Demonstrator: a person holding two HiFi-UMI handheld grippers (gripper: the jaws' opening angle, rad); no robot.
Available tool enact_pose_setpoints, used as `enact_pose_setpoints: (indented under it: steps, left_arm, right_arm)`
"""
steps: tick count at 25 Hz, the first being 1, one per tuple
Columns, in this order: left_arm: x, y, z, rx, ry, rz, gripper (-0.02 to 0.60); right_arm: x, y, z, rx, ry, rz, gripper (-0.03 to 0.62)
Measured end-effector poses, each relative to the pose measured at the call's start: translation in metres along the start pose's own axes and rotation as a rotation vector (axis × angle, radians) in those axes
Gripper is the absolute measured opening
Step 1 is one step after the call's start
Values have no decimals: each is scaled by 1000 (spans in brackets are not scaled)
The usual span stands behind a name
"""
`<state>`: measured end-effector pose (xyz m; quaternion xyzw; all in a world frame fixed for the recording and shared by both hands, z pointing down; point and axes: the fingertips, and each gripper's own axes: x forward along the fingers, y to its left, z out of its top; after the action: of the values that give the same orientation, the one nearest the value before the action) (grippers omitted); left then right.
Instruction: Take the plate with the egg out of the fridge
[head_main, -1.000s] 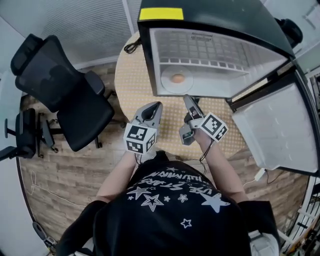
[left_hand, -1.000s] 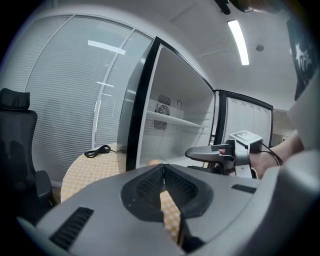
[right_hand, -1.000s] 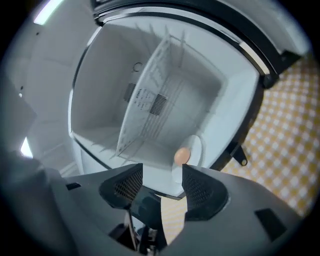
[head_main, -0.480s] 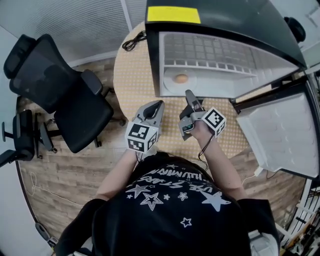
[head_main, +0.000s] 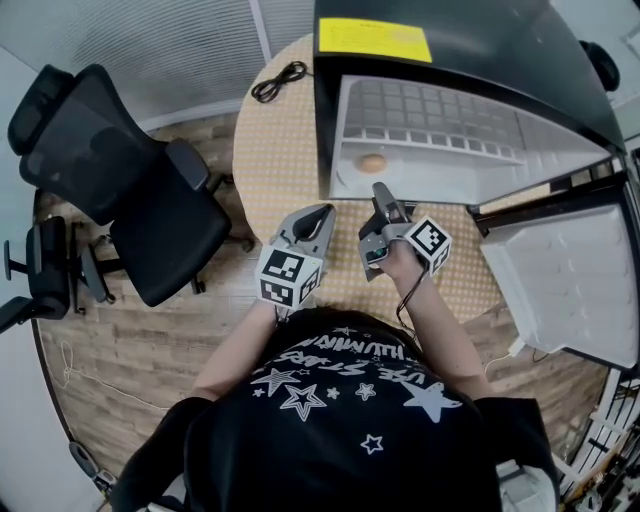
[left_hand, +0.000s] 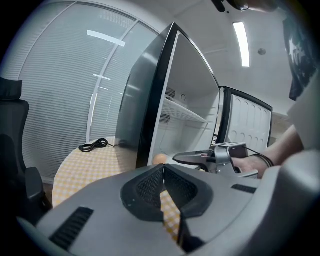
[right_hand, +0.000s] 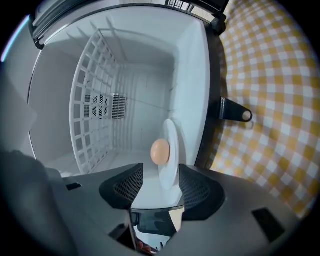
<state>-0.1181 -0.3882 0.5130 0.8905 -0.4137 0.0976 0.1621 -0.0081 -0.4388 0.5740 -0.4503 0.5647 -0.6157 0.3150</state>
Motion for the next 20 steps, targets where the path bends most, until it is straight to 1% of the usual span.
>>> enact_pose_setpoints:
  steps: [3, 4, 6, 8, 9, 14, 20]
  left_arm:
    - [0, 1, -1, -1, 4, -2, 9]
    - [1, 1, -2, -1, 6, -3, 9]
    - [0, 2, -3, -3, 8, -1, 9]
    - [0, 3, -5, -5, 11, 0, 9]
    - [0, 3, -5, -6, 12, 0, 9]
    - [-1, 2, -6, -1, 17, -2, 9]
    - [-3, -3, -8, 2, 20, -9, 9]
  right_arm:
    - [5, -5, 3, 25, -17, -4, 226]
    - [6, -7, 4, 26, -18, -12, 203]
    - [9, -13, 1, -7, -7, -48, 148]
    - [9, -18, -2, -60, 14, -82, 65]
    - [9, -20, -3, -76, 21, -86, 52]
    - [3, -17, -2, -60, 2, -48, 43]
    - [-17, -24, -8, -45, 19, -50, 43]
